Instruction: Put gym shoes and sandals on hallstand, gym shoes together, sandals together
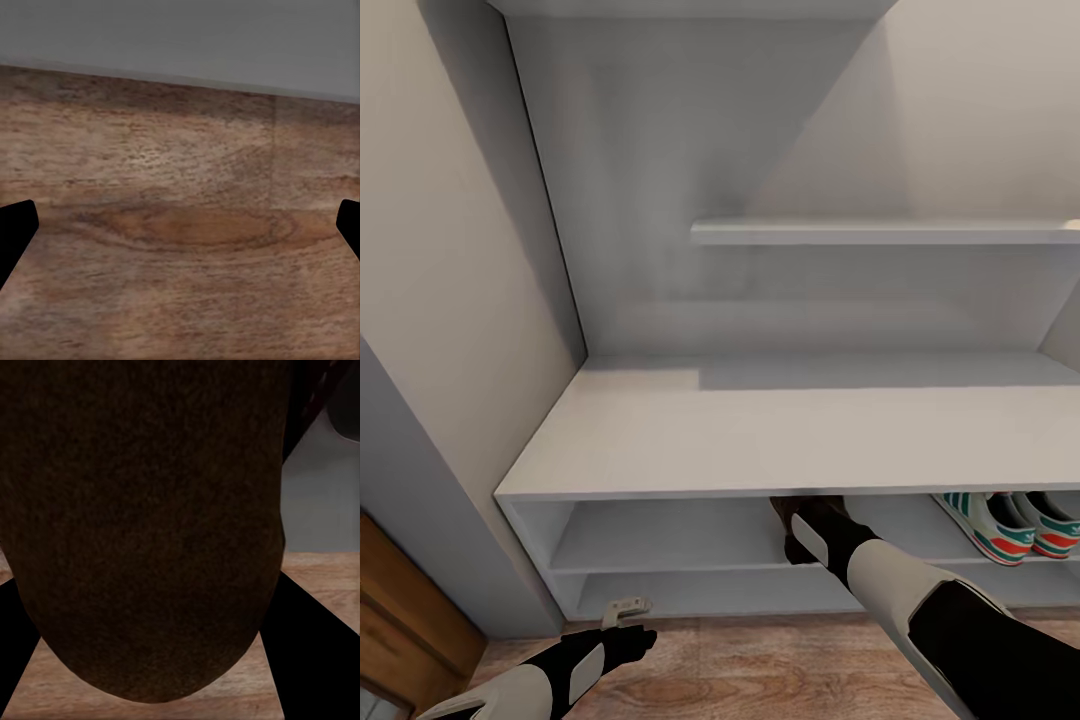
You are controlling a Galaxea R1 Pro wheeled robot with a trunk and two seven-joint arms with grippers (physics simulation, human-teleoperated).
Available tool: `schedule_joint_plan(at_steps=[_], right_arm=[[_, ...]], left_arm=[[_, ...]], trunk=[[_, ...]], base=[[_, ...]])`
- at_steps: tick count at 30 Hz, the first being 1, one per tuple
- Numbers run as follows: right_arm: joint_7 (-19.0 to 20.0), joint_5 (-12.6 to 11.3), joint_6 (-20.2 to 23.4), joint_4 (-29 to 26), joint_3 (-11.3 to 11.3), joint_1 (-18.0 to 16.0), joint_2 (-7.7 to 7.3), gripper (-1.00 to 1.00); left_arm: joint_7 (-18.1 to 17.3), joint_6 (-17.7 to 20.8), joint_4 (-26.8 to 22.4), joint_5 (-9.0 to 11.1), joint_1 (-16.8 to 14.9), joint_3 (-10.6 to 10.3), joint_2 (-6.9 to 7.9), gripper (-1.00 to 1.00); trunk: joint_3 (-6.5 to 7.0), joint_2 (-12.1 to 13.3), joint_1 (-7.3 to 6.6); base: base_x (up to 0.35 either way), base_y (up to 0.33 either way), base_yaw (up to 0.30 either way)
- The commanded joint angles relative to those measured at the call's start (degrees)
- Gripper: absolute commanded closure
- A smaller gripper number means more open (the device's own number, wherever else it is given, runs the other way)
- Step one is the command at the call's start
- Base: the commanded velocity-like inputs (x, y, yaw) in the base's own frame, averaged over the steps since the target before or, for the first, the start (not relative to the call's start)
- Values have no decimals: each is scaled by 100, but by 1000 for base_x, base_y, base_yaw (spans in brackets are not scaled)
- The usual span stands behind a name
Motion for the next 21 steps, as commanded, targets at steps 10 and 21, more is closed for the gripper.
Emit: schedule_joint_plan(at_steps=[10,21], right_arm=[[-1,-135,-3,-10,1,-1,-1,100],[-1,-135,-4,-8,-2,-1,-1,100]], left_arm=[[-17,38,-15,-49,1,48,-1,-100],[-17,38,-15,-49,1,48,-1,-100]], trunk=[[-5,-2,-1],[-5,-2,-1]], base=[[3,5,0],[0,0,0]])
